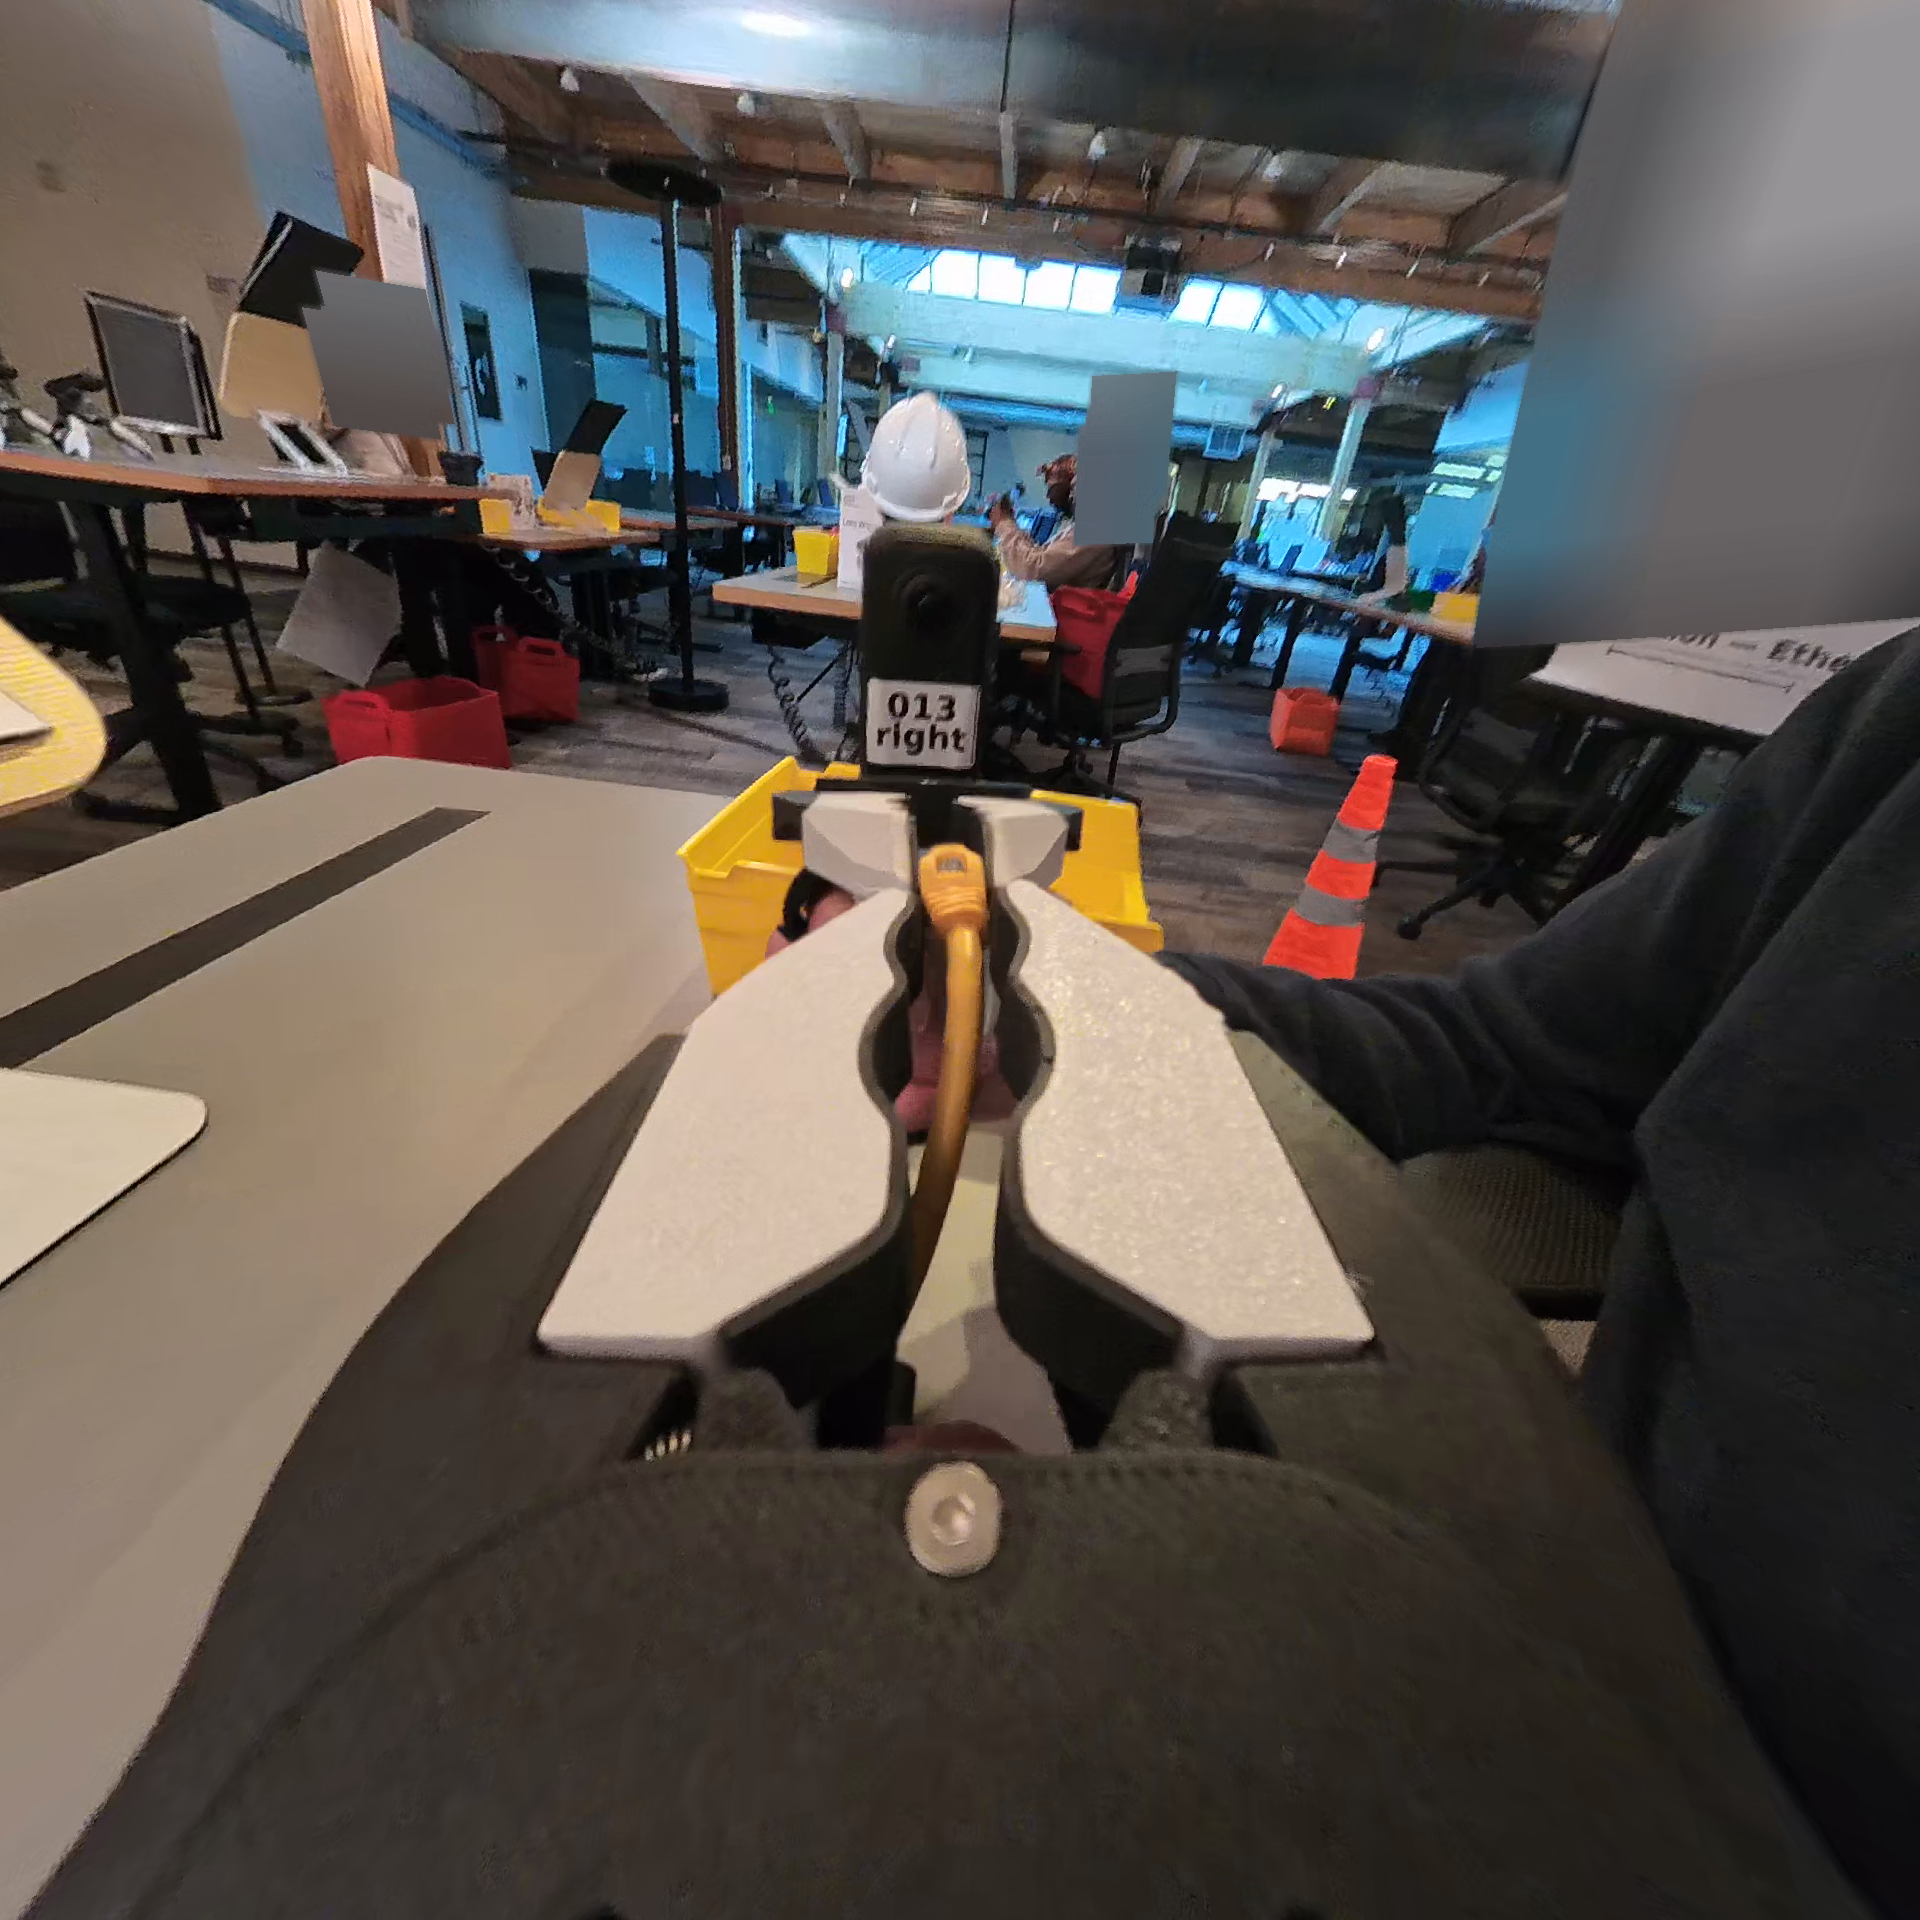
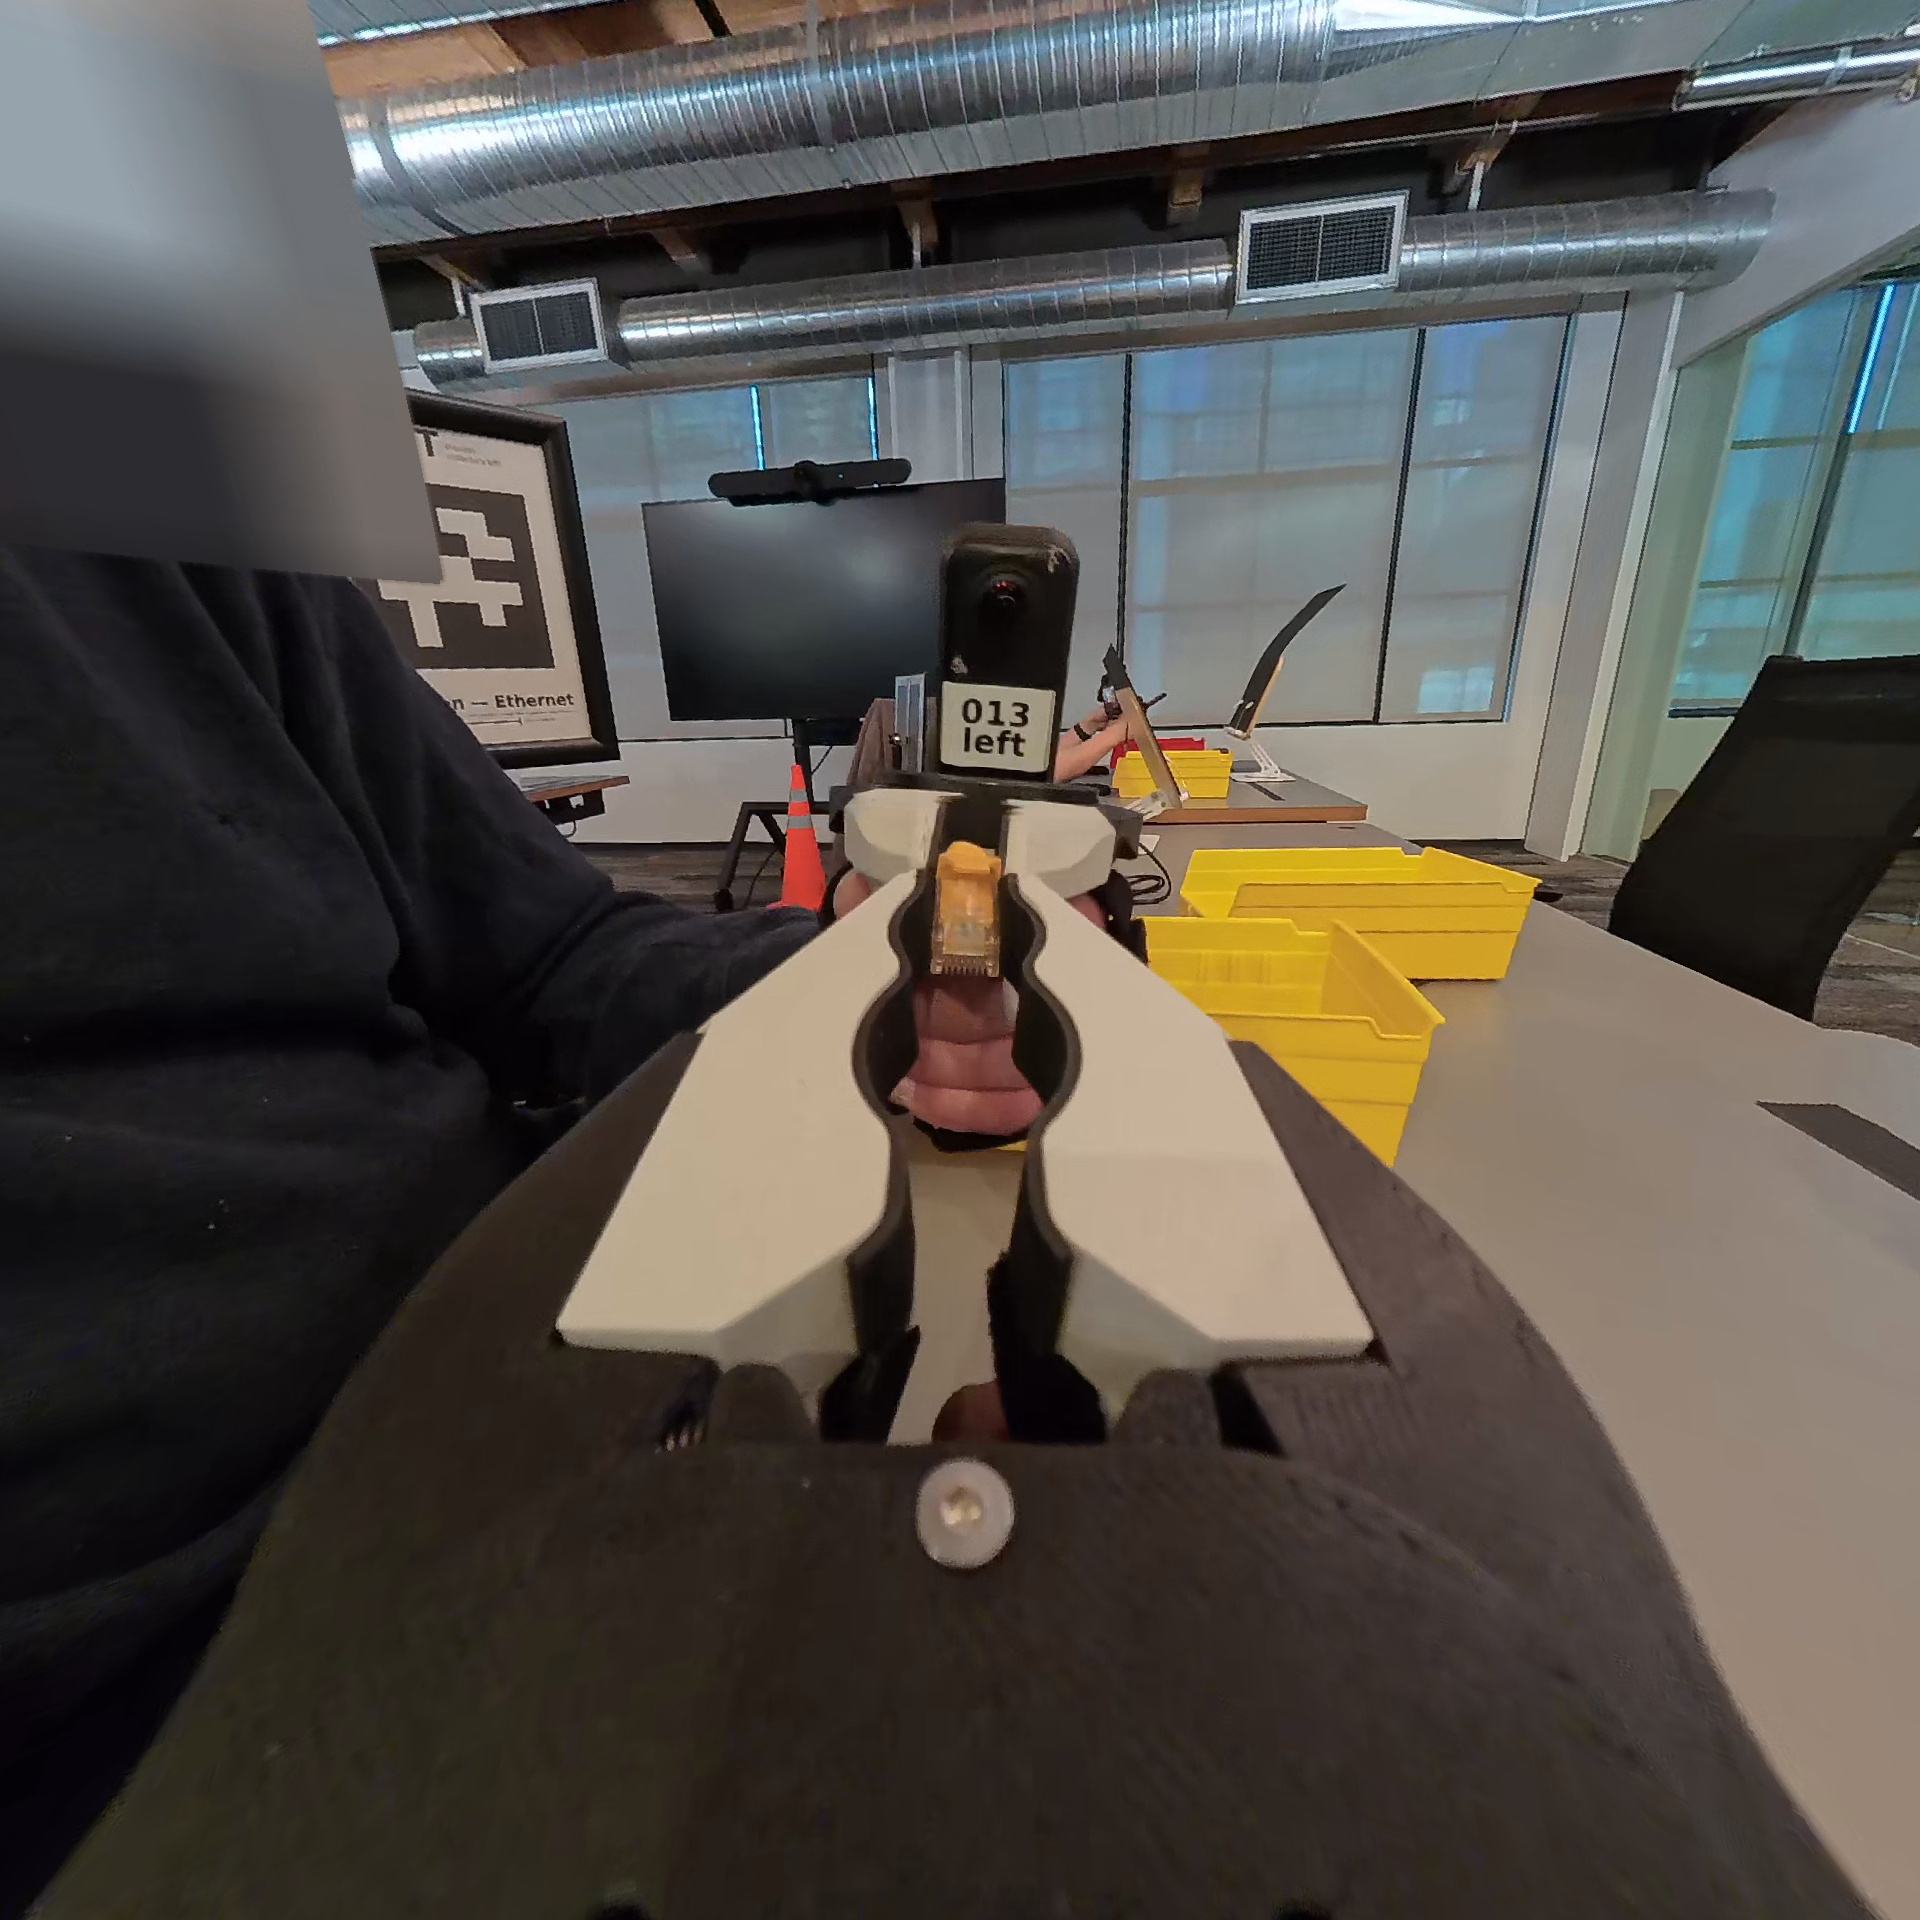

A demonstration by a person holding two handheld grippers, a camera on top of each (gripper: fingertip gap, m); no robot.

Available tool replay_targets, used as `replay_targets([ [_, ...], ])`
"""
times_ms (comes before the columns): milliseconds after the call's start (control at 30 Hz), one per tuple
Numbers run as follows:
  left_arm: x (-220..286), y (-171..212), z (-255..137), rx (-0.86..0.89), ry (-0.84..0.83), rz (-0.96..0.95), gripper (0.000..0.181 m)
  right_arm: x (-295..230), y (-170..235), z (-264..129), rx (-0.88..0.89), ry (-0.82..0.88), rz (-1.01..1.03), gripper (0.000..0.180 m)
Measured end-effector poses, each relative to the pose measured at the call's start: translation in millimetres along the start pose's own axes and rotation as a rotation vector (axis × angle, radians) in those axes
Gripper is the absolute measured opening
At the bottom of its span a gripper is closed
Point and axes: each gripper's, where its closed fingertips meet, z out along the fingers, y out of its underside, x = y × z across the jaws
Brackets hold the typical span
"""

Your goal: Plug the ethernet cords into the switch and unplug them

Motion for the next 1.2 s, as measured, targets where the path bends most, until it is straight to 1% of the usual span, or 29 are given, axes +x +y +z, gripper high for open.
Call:
replay_targets([
  [133, 0, -3, -1, 0.016, 0.008, 0.009, 0.011, 0, -1, 0, 0.005, 0.000, 0.004, 0.011],
  [533, -1, -1, 3, 0.099, 0.026, -0.065, 0.012, 1, -1, -3, 0.052, 0.006, 0.018, 0.010],
  [633, -1, 7, 8, 0.070, 0.019, -0.068, 0.013, 1, -3, -3, 0.060, 0.013, 0.010, 0.010],
  [733, -3, 8, 8, 0.076, -0.008, -0.057, 0.012, 2, -2, -4, 0.045, 0.025, -0.001, 0.010],
  [900, -1, 3, 6, 0.119, 0.014, -0.083, 0.012, 1, -3, -4, 0.056, 0.014, 0.003, 0.010],
  [1200, -3, 6, 4, 0.101, 0.000, -0.072, 0.012, 2, 1, -4, 0.033, 0.023, -0.007, 0.011],
])
